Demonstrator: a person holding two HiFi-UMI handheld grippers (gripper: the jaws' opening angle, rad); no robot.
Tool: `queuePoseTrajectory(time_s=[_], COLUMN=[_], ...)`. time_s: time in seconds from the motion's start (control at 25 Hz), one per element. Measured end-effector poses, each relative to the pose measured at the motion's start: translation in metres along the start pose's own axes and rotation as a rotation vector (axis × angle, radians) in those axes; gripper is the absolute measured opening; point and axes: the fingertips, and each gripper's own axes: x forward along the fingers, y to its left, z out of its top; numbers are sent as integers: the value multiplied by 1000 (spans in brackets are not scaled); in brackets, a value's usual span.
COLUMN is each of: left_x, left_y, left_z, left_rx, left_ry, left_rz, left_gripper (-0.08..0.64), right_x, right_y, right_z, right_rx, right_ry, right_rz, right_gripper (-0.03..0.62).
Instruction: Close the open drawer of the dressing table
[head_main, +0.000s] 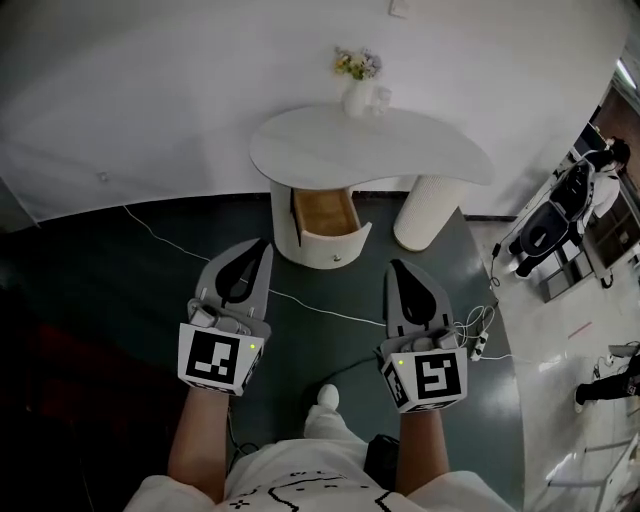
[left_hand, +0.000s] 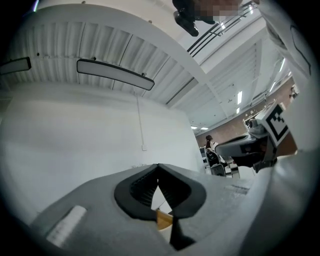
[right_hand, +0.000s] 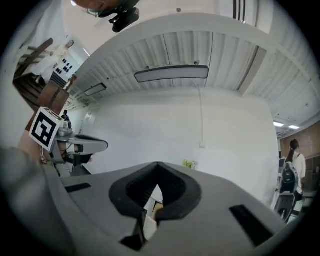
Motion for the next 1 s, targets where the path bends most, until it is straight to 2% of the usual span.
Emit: queuePoseTrajectory(time_s=[0.4,0.72,1.0], left_x=[110,151,181], left_y=[10,16,31], left_z=[-11,-42,-75], left_rx=[36,0,-22], left_ry=[13,47,88], left_rz=[71,113,81], left_gripper=[17,17,17], right_x=[81,113,143], right_y=[-93,-118,-121], right_z=[-30,-69,-105], right_rx=[55,59,99], right_ry=[15,75,135], right_rz=[27,62,46], right_gripper=[-3,-3,-3])
